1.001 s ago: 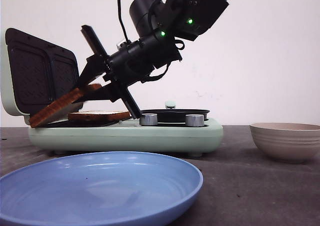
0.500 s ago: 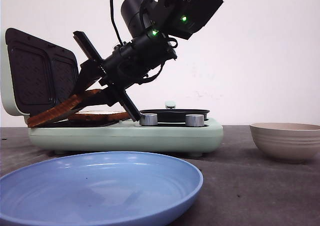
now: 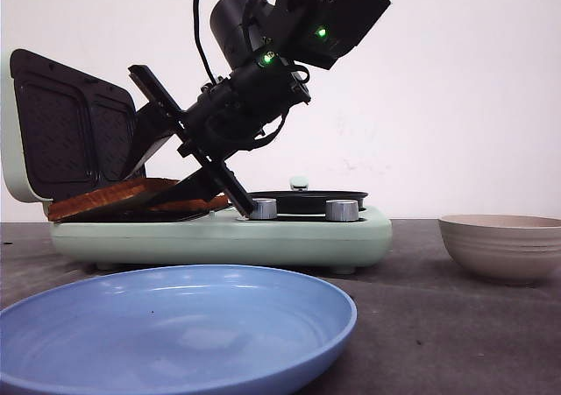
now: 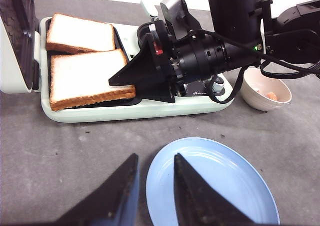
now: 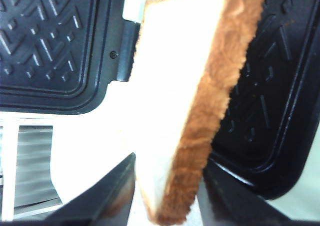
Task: Make breakfast with bread and shrimp
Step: 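Lower the bread beside the first slice and open the right gripper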
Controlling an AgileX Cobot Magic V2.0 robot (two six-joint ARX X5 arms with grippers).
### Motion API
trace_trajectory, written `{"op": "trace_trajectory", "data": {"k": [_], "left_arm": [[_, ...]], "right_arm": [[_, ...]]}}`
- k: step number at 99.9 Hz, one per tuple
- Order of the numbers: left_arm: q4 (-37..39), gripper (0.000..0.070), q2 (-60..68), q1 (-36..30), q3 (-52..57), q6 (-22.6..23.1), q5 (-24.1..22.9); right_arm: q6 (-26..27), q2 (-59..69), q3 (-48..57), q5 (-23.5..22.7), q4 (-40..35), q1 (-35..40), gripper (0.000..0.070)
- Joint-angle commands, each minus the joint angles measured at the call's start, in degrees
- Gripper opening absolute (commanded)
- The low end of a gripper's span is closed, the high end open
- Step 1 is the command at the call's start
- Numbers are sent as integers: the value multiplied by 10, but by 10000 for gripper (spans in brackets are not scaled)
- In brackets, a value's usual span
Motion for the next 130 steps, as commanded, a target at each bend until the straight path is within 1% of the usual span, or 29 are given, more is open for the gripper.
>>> {"op": "trace_trajectory", "data": {"k": [1,12,33,40,49,63,76,88,102,107,115,130], "left_arm": [[8,83,0,0,2,8,-2],[7,83,0,0,2,12,-2],[8,83,0,0,2,12,-2],[7,83,0,0,2,12,-2],[8,83,0,0,2,12,-2],[8,83,0,0,2,13,-2],[7,83,0,0,2,14,-2],[8,83,0,0,2,14,-2],[8,83,0,0,2,14,-2],[8,83,0,0,2,14,-2],[8,83,0,0,2,14,-2],[8,83,0,0,2,14,-2]], "right_arm": [[-41,12,14,22,5,-9,226],[-58,12,14,32,1,-10,226],[-72,12,14,40,1,-17,227],[-73,12,14,38,5,-17,226],[-73,12,14,17,23,-17,226],[-73,11,26,9,12,-17,226],[-89,10,39,10,-12,-17,226],[-123,10,57,17,-56,-21,226],[-160,10,83,45,-114,-24,226],[-169,10,92,45,-129,-25,226],[-172,10,101,36,-144,-25,226],[-174,10,101,28,-147,-20,226]]}}
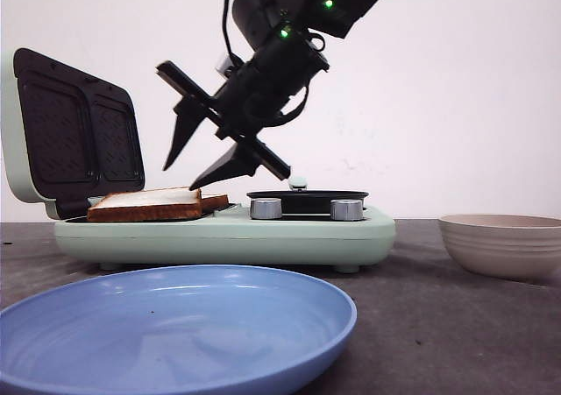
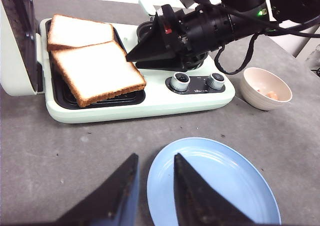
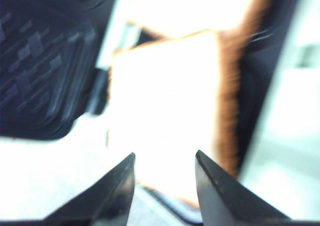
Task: Make breakfast with bread and shrimp
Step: 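Lower the bread beside the first slice and open the right gripper, then raise the right gripper away from the grill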
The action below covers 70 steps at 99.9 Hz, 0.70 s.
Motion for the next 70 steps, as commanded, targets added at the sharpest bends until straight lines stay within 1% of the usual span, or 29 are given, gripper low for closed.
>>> {"op": "trace_trajectory", "data": {"k": [1,15,43,52,70], "left_arm": [[8,83,0,0,2,10,-2],[7,83,0,0,2,10,-2],[7,83,0,0,2,10,-2],[7,83,0,0,2,10,-2],[8,83,0,0,2,10,-2]], "right_arm": [[-14,10,13,1,1,9,226],[-32,10,14,28,2,17,226],[-49,3,17,22,0,17,226],[-66,-12,17,32,2,15,226],[-122,-62,17,66,-2,9,226]]}}
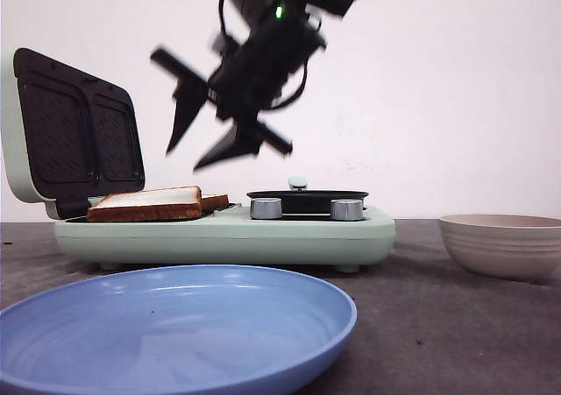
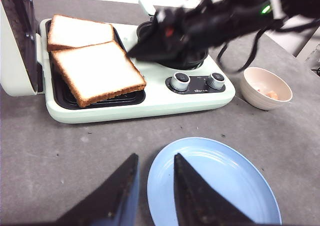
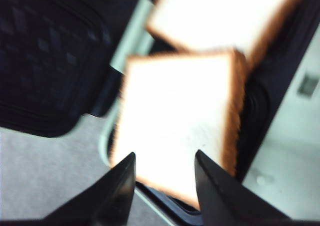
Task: Make breakfast with bread and shrimp
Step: 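Raise the right gripper away from the grill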
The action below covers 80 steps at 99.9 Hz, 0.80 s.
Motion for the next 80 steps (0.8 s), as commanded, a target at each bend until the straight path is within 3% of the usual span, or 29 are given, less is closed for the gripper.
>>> {"op": "trace_trajectory", "data": {"k": [1,35,56,65,80], "left_arm": [[8,83,0,0,2,9,-2],[12,83,0,0,2,9,-4],[25,83,0,0,2,10,-17],[32,83,1,0,2,10,-19],[40,83,1,0,2,9,-19]], "right_arm": [[-46,-24,17,16,3,0,226],[-198,-160,17,119,-77,-14,222],[-249,-245,17,206,-179,-19,7],[-251,-275,16,234,-217,-19,4],[-251,-316,7,234,-237,-19,5]]}}
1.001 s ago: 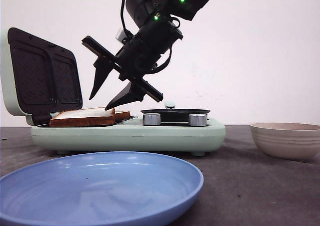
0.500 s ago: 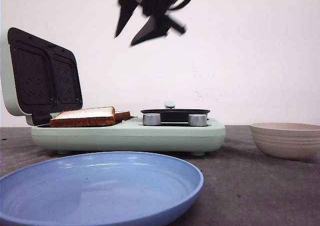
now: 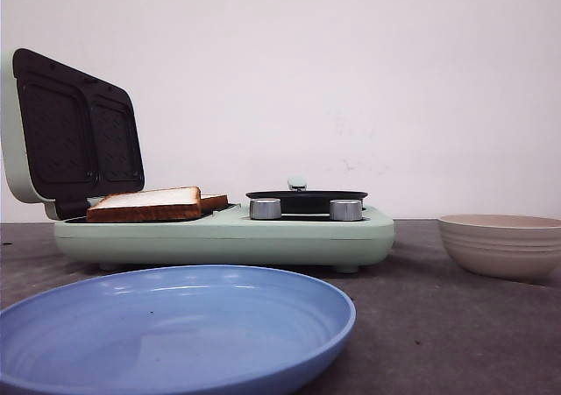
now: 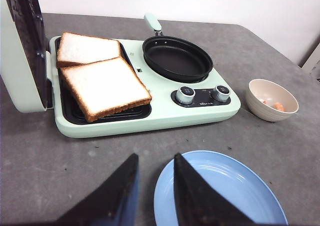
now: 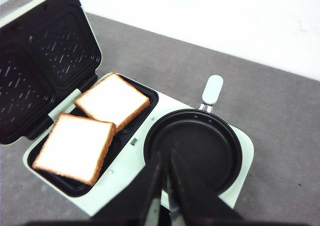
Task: Make breakfast with bread and shrimp
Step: 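Raise the right gripper away from the grill, then move the left gripper toward the grill lid handle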
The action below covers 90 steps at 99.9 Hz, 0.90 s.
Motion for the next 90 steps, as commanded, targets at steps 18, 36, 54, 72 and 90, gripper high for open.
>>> {"op": "trace_trajectory", "data": {"k": [18,36,54,72,90], "left_arm": [[12,83,1,0,2,9,-12],[12,80,1,0,2,7,-12],[12,59,1,0,2,6,-12],[12,0,1,0,2,2,-12],[13,0,1,0,2,-15,-33]], "right_arm": [[-7,-72,-49,2,22,5,5],[-12,-172,-178,-9,82,5,5],[-20,-290,-327,-20,122,6,5],[1,-394,-438,-21,140,6,5],[21,-473,-510,-24,140,7,5]]}}
